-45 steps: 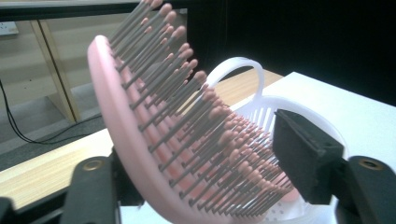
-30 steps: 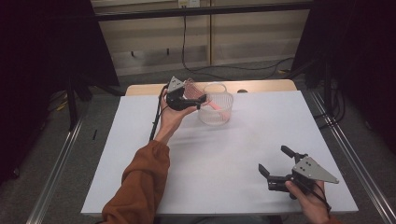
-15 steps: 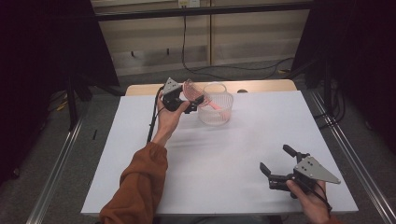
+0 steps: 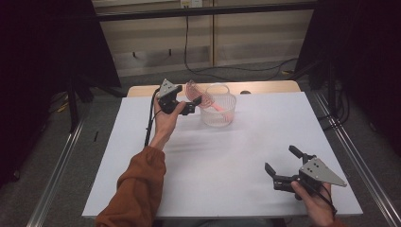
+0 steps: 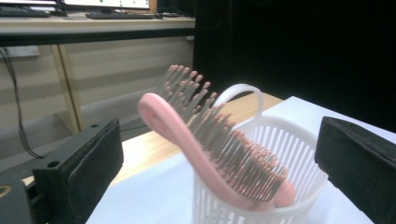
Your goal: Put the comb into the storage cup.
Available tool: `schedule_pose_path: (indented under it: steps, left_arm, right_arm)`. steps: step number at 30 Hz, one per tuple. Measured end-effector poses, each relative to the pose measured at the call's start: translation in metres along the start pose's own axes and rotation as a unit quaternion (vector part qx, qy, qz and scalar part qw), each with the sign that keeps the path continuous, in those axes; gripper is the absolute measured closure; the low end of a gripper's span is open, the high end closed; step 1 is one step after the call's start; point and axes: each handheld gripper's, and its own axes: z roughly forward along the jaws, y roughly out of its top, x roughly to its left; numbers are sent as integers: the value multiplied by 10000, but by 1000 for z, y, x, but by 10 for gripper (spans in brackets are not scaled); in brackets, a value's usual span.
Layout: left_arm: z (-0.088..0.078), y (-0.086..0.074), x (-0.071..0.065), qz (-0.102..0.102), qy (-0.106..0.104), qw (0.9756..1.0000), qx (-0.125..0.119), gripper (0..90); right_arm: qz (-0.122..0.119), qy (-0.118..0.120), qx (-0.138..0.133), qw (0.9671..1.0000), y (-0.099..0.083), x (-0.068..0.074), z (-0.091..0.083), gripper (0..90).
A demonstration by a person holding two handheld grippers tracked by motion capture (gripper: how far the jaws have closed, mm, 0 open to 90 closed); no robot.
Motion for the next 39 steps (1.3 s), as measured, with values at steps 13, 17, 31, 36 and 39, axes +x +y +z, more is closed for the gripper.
schedule_pose_path:
  steps: [13, 17, 31, 36, 39]
  left_arm:
    - [-8, 5, -4, -36, 129, 9998, -114, 30]
    - [-11, 5, -5, 22, 164, 9997, -165, 24]
    - [-31, -1, -2, -82, 135, 9996, -253, 32]
    - [-42, 1, -3, 26, 195, 9993, -330, 29]
    - [-49, 1, -3, 8, 162, 9992, -357, 27]
  right_arm:
    - [52, -165, -61, 9998, 0, -3, -3, 0]
    - [82, -204, -58, 9997, -1, -3, -3, 0]
    - [32, -236, -59, 9997, 0, -3, -1, 0]
    - [21, -241, -58, 9997, 0, -3, 0, 0]
    - [26, -238, -66, 9997, 0, -2, -1, 0]
